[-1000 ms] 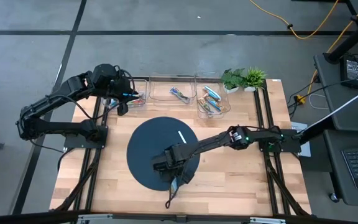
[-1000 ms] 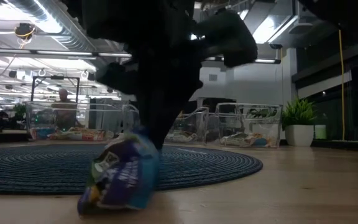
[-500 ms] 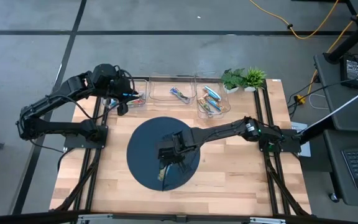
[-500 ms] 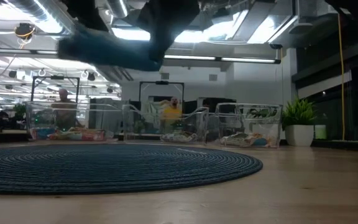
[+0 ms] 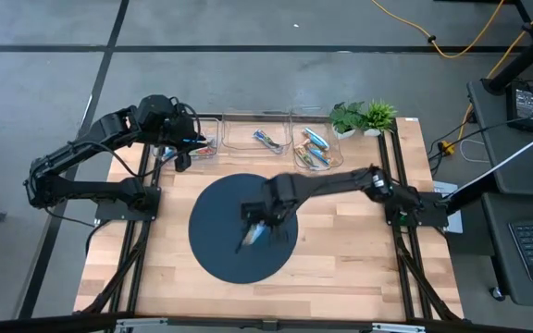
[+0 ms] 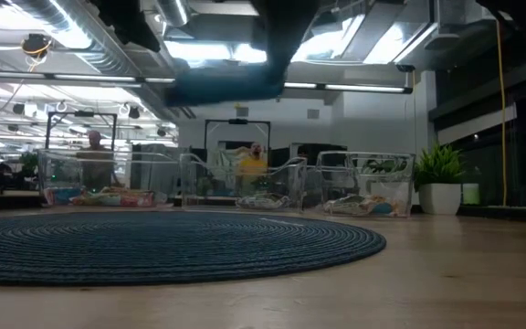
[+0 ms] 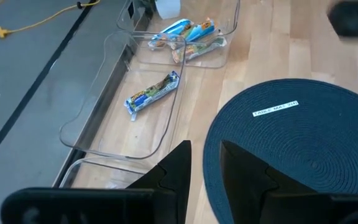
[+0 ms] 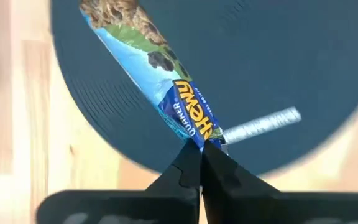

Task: Pick and place Granola Bars by type
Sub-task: Put the blue chewy bar into the top center transparent bin

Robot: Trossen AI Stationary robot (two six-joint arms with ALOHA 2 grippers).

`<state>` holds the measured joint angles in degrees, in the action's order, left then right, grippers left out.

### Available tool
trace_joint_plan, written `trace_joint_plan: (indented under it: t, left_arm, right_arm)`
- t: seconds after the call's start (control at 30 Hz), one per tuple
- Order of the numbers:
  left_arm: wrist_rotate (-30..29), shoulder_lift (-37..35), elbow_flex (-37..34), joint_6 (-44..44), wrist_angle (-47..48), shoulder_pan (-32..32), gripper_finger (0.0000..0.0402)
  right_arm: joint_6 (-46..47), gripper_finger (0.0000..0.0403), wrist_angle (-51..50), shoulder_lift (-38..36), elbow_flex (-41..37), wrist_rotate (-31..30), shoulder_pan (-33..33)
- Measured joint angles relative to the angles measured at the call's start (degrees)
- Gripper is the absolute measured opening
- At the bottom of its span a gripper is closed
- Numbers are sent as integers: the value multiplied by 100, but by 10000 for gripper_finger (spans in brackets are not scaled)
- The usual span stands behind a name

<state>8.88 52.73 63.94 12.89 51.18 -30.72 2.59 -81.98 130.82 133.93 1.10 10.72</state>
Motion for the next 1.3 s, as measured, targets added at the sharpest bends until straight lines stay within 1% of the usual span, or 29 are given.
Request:
trace_joint_plan:
  t: [0.13,0.37,0.5,0.7,0.83,1.03,1.13,1.23,1.3]
  left_arm:
    - [2,0,0,43,2,0,79]
    - [2,20,0,-325,-83,4,77]
    - [2,28,0,-401,-176,4,78]
    - [4,28,0,-229,-296,4,79]
    - [2,28,0,-225,-364,4,76]
    - [-39,28,0,-221,-375,4,75]
    - [-39,28,0,-340,-398,4,75]
    - [-85,28,0,-601,-445,4,75]
    - [-223,28,0,-756,-481,4,75]
  right_arm:
    - [-38,4,-352,-398,6,-3,-406]
    - [-135,3,-319,-1093,15,-247,-1338]
    - [-133,4,-323,-1279,15,-372,-1759]
    - [-335,4,-152,-1307,11,-361,-2252]
    - [-764,5,142,-1309,11,-361,-2702]
    - [-1909,5,679,-1208,11,-342,-3476]
    - [-2525,5,887,-1084,11,-154,-3794]
    - [-2895,5,1067,-947,11,75,-4038]
    - [-3128,5,1148,-866,11,135,-4157]
